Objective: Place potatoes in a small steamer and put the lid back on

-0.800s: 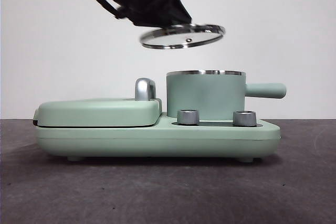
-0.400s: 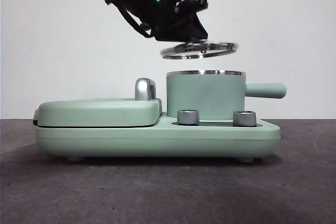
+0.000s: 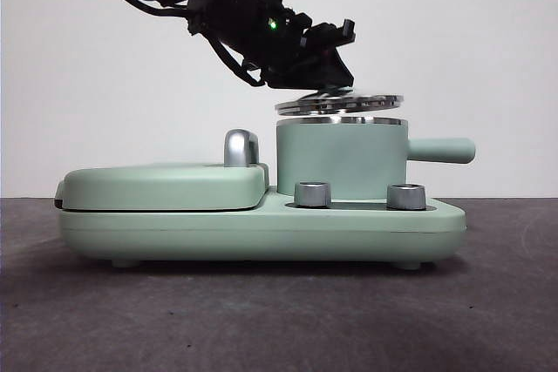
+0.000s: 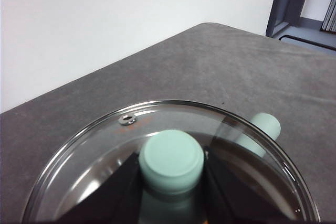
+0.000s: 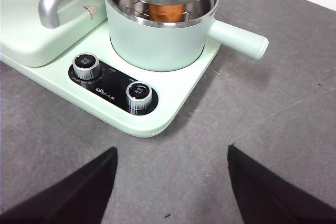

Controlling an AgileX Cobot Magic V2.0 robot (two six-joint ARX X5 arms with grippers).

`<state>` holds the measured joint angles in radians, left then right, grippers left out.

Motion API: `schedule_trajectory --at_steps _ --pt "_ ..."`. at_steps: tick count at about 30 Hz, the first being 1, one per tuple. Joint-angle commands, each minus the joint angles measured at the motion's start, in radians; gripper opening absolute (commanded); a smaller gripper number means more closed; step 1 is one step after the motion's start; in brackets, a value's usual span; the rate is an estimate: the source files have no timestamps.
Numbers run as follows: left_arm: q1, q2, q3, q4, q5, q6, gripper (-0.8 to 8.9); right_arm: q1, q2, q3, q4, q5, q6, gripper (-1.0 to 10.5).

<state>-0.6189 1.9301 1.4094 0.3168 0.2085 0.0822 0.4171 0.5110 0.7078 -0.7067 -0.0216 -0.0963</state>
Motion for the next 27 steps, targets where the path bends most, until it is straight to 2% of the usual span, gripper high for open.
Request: schedule_trajectory --at_steps 1,16,27 --pt "-0.014 0.027 0.039 0.024 0.001 0.023 0.15 0.005 0.004 -0.001 0.011 0.005 0.007 3.2" --pt "-0.017 0.027 0.038 -0.070 0.000 0.114 0.15 0.005 0.004 -0.001 0.011 0.004 0.007 3.2" --pt "-0.017 0.027 0.039 -0.070 -0.001 0.115 0.15 0.005 0.004 -0.001 0.010 0.004 0.008 3.2"
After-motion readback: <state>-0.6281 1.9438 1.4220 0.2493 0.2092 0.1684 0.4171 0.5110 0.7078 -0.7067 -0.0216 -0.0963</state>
